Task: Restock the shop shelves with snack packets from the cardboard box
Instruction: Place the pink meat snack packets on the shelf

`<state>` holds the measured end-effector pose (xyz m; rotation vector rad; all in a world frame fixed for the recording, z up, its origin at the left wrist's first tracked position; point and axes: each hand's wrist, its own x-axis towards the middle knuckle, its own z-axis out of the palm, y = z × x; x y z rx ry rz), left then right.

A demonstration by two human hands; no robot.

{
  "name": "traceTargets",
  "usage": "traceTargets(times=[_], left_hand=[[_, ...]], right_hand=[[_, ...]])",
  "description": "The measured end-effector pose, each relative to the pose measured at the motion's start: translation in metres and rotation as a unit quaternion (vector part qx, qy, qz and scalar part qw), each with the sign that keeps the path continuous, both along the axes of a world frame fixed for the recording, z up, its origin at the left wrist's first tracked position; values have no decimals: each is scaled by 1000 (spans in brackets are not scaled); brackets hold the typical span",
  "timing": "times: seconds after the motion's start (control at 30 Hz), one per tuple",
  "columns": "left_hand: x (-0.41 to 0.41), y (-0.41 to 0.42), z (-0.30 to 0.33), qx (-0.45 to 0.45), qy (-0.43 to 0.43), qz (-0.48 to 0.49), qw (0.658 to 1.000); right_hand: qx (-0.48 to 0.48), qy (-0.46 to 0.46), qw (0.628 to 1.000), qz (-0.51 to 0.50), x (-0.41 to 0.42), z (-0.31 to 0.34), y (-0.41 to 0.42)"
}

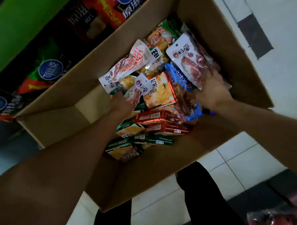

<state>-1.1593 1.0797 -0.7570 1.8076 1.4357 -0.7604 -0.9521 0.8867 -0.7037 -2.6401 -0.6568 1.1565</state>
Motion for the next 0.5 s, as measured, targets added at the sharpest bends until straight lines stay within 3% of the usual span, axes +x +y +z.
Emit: traceTargets(times=[0.1,0.33,0.43,0.5], left_hand=[[5,0,-18,-33,4,-67,997],[18,2,-19,30,-51,-111,992],[35,25,-14,131,-93,-158,974],[48,43,-15,149,-103,-142,973]], right_hand=[[-16,-43,999,18,20,-23,6],[37,-138,986,80,26,-40,7],[51,-109,993,2,29,-46,6],[15,-93,995,-37,31,-51,9]])
